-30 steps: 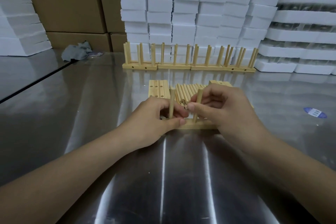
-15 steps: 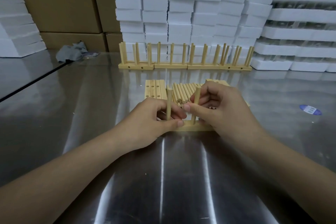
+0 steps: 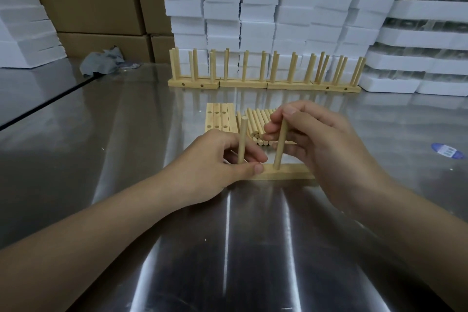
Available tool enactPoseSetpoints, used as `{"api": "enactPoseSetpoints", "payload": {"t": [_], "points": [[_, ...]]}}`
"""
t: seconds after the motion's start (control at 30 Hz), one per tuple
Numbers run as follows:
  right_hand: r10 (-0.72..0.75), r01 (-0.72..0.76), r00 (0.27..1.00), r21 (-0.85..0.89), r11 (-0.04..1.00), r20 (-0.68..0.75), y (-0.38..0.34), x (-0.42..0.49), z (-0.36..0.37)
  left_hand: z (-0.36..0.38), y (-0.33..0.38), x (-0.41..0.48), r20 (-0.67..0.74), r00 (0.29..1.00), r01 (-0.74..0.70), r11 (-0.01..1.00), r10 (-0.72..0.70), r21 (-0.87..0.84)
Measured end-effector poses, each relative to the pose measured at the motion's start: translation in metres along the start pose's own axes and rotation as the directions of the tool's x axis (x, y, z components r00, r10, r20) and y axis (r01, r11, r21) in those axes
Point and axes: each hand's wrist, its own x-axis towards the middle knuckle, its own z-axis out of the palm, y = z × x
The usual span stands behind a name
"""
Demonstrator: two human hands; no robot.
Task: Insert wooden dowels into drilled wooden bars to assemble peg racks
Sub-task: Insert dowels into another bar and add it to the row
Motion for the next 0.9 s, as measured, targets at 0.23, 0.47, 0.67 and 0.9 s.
{"api": "enactPoseSetpoints", "payload": {"t": [0.23,0.47,0.67,0.9], "points": [[0.111,-0.139,0.979,0.164,0.977,0.169,0.002,0.001,-0.001,0.0,0.0,0.0,0.004,1.0,-0.02,1.0,0.021,-0.023],[0.06,-0.075,0.984,0.087,0.993,0.167,0.003,0.005,0.003,-0.001,-0.001,0.0,0.03,0.999,-0.009,0.999,0.01,-0.041],[0.047,-0.054,0.988,0.038,0.998,0.15,0.004,0.008,0.006,-0.001,0.002,-0.001,-0.002,1.0,0.011,1.0,-0.011,-0.016],[-0.193,0.207,0.978,-0.402,0.892,0.076,0.004,-0.004,-0.003,0.001,0.003,-0.003,0.0,1.0,0.028,0.995,-0.028,0.098]]}}
